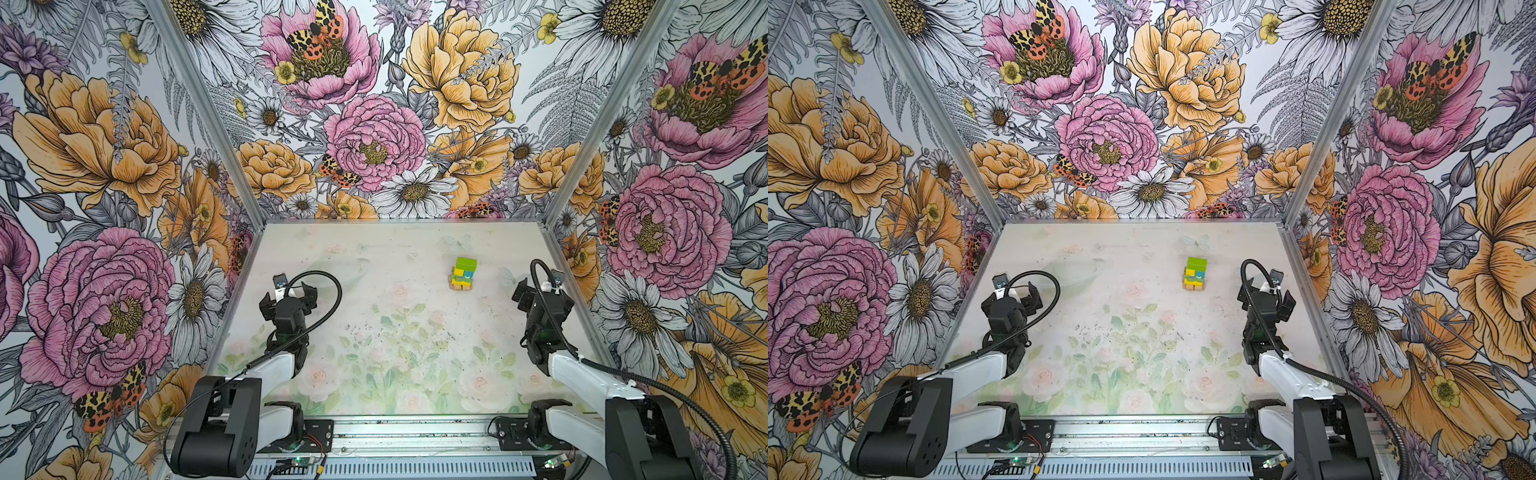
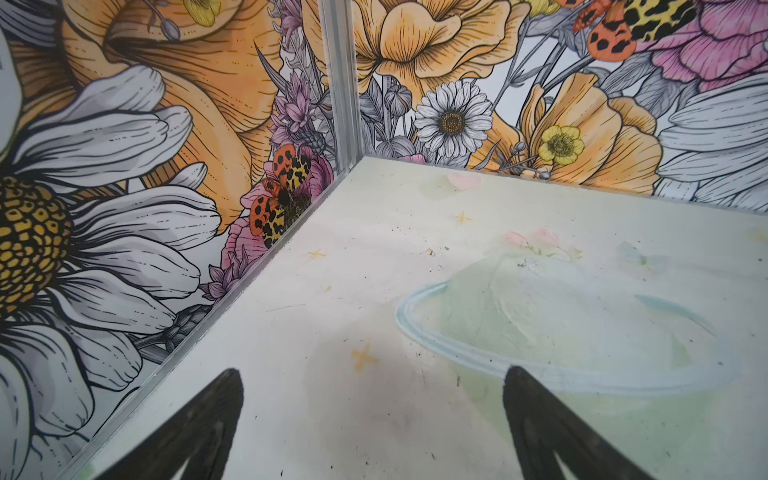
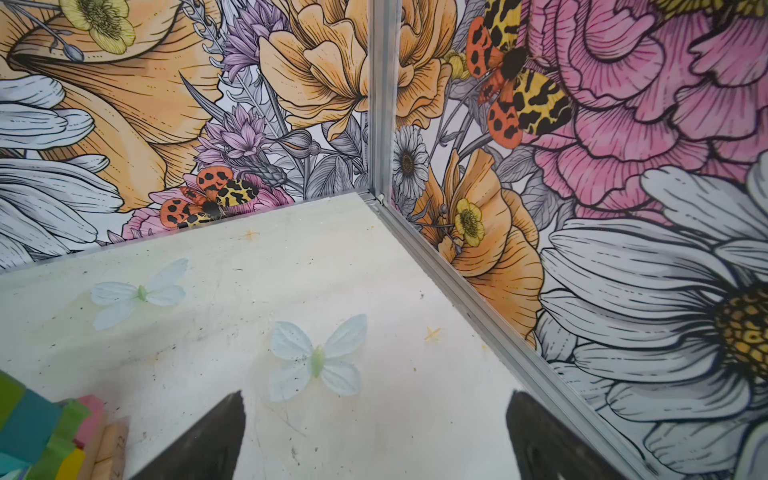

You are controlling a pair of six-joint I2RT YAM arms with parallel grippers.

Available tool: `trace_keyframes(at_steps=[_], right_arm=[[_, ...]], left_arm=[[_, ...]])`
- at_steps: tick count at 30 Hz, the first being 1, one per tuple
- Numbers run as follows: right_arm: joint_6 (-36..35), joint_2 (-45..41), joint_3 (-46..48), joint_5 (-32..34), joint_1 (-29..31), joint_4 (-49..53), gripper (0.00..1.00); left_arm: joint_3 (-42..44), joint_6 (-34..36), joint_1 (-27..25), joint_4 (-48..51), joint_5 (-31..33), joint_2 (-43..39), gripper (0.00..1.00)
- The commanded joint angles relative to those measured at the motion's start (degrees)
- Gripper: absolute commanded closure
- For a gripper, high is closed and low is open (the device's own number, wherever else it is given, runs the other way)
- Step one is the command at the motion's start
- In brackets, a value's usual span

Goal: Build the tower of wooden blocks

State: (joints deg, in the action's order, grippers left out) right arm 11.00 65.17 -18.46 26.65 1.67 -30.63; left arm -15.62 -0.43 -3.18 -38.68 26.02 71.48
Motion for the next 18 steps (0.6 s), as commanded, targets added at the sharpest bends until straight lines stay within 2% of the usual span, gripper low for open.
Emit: trace_keyframes(at_steps=[1, 6, 9, 12, 14, 18], right_arm=[[-1.0, 4.3, 0.6, -3.7, -0.9, -9.4, 0.0], [-0.9, 10.5, 1.6, -4.6, -1.6, -17.0, 0.0], [-0.5, 13.6, 1.2, -4.4, -2.1, -19.6, 0.0], [-0.9, 17.1, 0.7, -5.4, -2.6, -22.7, 0.0], [-0.8, 17.0, -0.2, -6.8, -2.8, -20.5, 0.0], [-1.8, 17.7, -0.5, -9.9, -2.9, -20.8, 0.0]], left_arm=[[-0.6, 0.9, 1.1, -9.1, -4.9, 2.3, 0.01], [-1.2, 0.7, 2.3, -9.3, -8.9, 3.1, 0.01], [-0.1, -1.4, 3.9, -12.6, -12.1, 3.9, 0.01], [3.8, -3.0, 5.4, -28.7, -16.4, 12.0, 0.01], [4.6, -2.7, 5.9, -35.8, -19.0, 17.0, 0.01], [2.6, -2.2, 5.9, -32.7, -21.2, 18.1, 0.01]])
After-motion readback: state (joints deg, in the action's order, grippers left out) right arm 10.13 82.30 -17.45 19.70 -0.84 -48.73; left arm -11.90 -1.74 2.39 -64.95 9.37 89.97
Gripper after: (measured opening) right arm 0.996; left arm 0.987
